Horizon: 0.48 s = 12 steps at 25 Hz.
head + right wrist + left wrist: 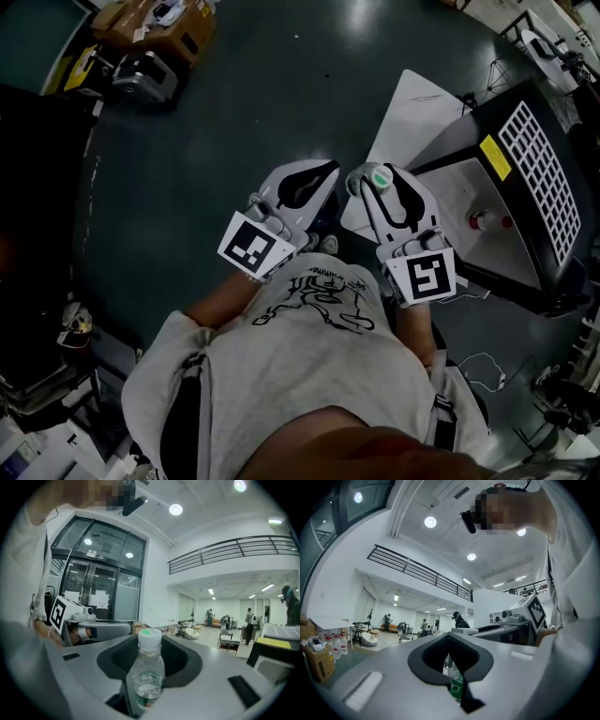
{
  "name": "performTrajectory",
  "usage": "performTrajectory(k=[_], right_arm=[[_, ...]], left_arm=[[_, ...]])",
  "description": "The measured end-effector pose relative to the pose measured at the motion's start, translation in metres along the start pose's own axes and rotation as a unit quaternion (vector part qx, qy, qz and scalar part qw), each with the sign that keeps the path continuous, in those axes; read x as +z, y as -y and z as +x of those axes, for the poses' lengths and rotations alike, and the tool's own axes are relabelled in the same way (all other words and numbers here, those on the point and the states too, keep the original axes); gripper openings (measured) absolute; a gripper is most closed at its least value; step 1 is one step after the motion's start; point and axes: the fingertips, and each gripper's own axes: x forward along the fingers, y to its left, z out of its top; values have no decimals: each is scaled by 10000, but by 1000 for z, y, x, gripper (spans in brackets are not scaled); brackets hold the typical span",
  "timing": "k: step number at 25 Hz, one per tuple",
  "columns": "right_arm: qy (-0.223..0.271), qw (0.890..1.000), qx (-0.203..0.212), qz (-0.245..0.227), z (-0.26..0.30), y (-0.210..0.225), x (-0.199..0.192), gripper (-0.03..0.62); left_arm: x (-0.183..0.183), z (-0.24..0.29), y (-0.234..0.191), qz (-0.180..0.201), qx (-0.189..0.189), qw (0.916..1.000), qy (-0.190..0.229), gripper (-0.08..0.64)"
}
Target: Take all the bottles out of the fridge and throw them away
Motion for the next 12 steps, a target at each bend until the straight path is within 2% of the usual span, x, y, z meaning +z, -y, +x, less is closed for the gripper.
performTrajectory(k=[2, 9, 12], right_arm=[[128, 9999, 40, -23, -3, 3, 2, 154], [50, 9998, 172, -26, -18, 9, -5, 154], [165, 9995, 263, -74, -23, 11, -4, 155]], left_arm=[[0, 2, 5, 13, 38, 10000, 5, 8], [1, 9, 21, 59, 141, 9999, 4, 8], [-3, 12, 28, 50, 203, 9998, -23, 8]])
